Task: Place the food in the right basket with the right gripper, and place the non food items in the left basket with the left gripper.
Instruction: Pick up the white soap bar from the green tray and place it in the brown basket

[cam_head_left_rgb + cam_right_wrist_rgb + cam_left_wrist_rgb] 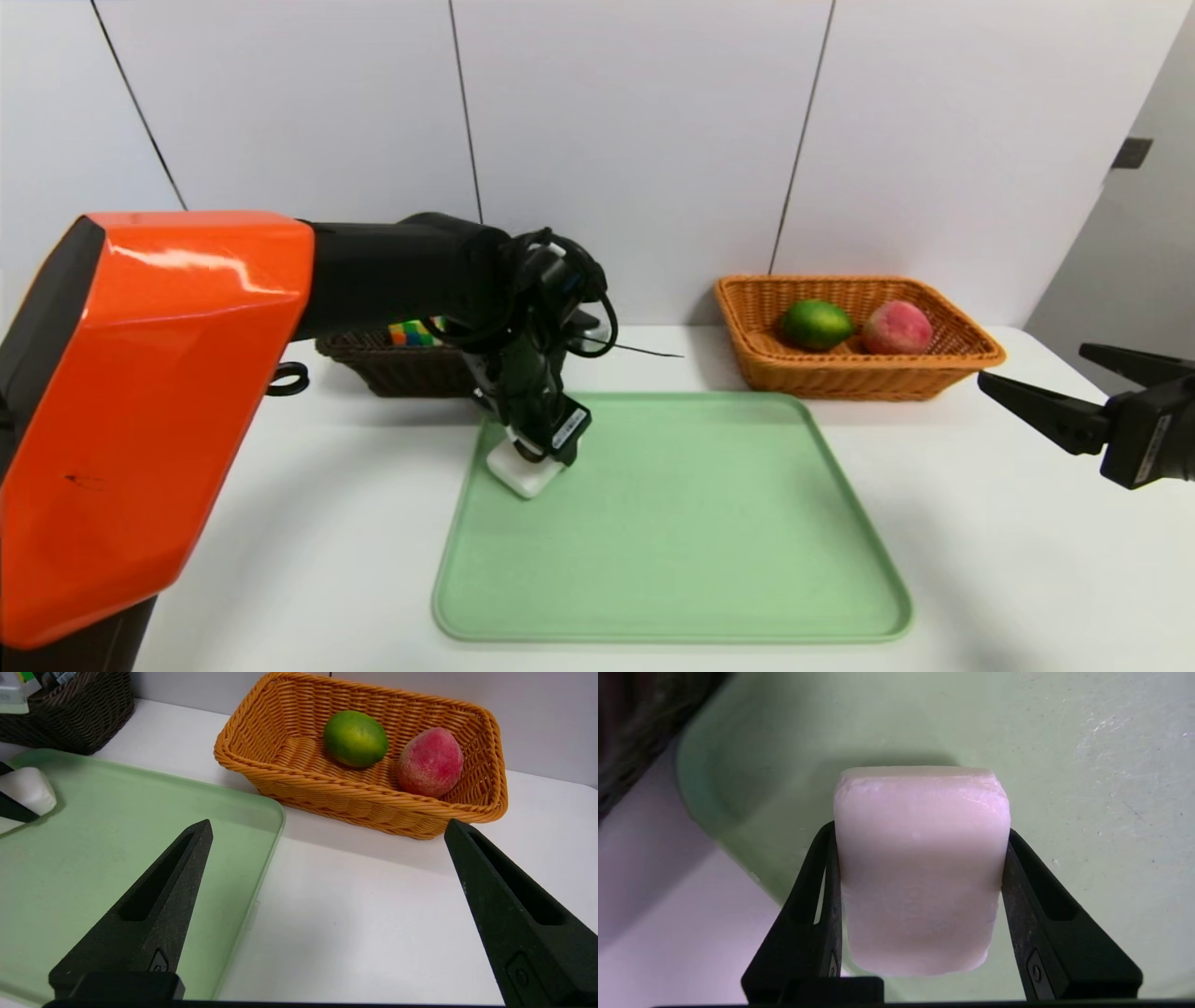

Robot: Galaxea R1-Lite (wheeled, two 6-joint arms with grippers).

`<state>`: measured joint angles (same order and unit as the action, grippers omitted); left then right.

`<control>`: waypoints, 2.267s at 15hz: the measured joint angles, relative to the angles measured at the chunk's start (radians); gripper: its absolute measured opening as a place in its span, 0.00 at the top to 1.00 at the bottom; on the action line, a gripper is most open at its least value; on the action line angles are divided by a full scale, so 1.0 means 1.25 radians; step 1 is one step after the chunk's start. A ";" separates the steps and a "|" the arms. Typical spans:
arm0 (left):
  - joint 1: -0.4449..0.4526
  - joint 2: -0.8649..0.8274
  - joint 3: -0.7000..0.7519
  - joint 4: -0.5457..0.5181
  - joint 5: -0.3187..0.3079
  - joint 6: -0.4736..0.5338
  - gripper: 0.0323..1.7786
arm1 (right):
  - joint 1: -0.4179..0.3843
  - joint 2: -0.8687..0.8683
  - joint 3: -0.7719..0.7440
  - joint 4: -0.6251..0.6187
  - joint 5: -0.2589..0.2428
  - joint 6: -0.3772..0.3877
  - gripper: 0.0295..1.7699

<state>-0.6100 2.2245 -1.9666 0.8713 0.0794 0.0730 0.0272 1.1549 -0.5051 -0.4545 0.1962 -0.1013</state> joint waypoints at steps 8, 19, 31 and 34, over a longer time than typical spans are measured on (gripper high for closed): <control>0.033 -0.110 -0.001 0.006 0.020 0.082 0.47 | 0.001 0.009 0.005 0.000 0.000 -0.001 0.03; 0.131 -0.281 0.060 -0.407 -0.038 0.030 0.47 | 0.013 0.005 0.028 -0.001 -0.001 -0.001 0.03; 0.267 -0.135 0.160 -0.678 -0.109 -0.014 0.47 | 0.014 0.002 0.053 -0.029 -0.004 0.003 0.03; 0.283 -0.081 0.159 -0.713 -0.109 -0.011 0.47 | 0.014 0.002 0.055 -0.029 -0.003 0.003 0.03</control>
<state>-0.2560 2.1234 -1.7683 -0.0196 -0.0566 0.0596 0.0443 1.1570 -0.4366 -0.4911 0.1919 -0.0970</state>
